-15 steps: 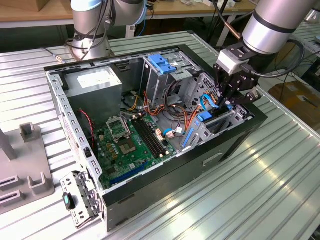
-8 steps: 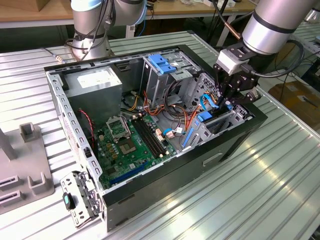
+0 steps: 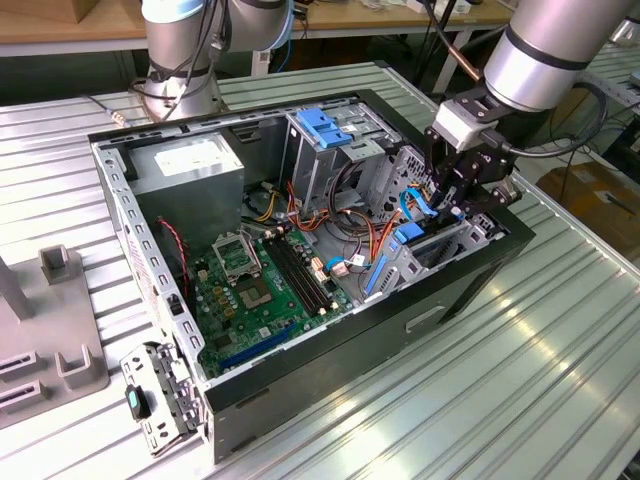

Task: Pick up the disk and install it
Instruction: 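Insert the second disk wire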

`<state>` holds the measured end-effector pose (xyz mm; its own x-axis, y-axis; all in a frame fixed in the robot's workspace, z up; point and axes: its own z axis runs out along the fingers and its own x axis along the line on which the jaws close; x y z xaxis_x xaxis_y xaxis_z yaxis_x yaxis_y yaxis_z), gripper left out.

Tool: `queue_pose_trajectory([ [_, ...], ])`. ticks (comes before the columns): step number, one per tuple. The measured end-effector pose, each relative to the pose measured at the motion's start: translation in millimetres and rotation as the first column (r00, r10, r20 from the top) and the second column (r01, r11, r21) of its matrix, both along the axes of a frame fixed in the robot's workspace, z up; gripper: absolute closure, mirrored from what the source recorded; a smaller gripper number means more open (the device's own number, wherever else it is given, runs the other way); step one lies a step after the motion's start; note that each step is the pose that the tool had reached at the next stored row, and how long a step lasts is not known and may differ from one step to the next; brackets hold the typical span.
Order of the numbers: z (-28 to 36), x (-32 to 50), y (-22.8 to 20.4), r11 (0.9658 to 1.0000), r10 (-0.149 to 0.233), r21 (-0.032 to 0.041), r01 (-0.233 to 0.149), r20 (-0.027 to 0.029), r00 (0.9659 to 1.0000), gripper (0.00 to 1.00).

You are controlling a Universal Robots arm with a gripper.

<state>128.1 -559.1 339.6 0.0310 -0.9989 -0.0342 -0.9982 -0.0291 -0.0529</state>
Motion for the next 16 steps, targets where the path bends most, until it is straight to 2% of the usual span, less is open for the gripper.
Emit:
queue_pose_trajectory([
  [2,3.5,0.0,0.1,1.0000,0.000,0.0001,0.000,0.0000,1.0000,0.70],
  [3,9.3,0.0,0.6,1.0000,0.000,-0.0005,0.000,0.0000,1.0000,0.70],
  [10,34.1,0.0,1.7,1.0000,0.000,-0.0023,0.000,0.0000,1.0000,0.70],
  [12,36.9,0.0,1.7,1.0000,0.000,-0.0024,0.000,0.0000,1.0000,0.70],
  [16,37.2,-0.7,1.7,1.0000,0.000,-0.0025,0.000,0.0000,1.0000,0.70],
])
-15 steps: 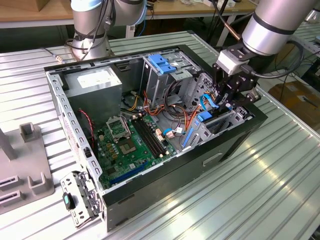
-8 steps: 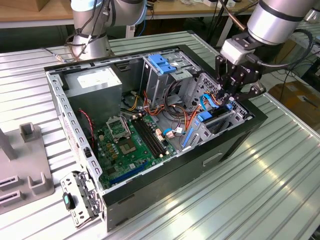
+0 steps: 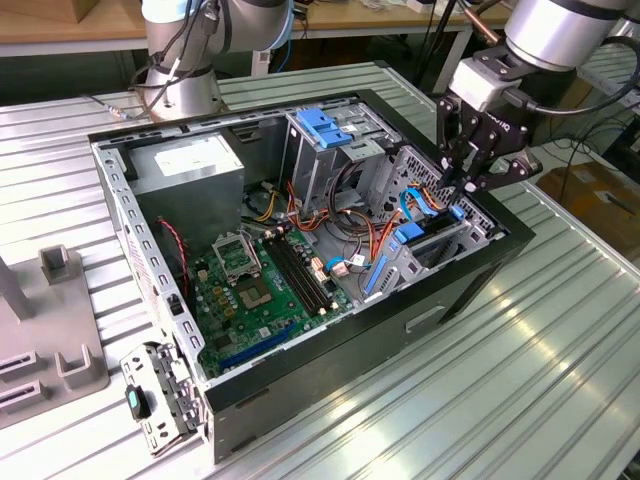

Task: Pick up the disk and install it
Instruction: 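Insert the second disk wire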

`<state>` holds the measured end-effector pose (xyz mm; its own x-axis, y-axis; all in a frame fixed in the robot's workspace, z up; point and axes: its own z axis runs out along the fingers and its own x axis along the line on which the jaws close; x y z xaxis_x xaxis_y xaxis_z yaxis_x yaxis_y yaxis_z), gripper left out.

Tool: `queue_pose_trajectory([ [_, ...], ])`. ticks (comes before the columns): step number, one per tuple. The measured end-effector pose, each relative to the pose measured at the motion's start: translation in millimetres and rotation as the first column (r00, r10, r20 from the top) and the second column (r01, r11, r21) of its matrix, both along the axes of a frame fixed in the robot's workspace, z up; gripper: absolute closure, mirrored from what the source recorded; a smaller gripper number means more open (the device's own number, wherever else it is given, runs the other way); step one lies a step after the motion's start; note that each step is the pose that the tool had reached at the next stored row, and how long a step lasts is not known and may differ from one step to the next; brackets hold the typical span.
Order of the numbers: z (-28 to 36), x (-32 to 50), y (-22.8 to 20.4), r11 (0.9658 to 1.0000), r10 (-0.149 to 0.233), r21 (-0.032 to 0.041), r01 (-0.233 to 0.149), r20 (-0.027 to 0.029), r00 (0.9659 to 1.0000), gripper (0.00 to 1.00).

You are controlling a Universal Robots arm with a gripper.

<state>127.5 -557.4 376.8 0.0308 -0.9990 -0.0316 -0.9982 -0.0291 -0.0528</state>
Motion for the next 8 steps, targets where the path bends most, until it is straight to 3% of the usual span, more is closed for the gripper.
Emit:
queue_pose_trajectory([
  [3,-0.1,-4.4,-0.1,1.0000,0.000,0.0001,0.000,0.0000,1.0000,0.70],
  [8,0.0,-5.1,0.0,1.0000,0.000,0.0000,0.000,0.0000,1.0000,0.70],
])
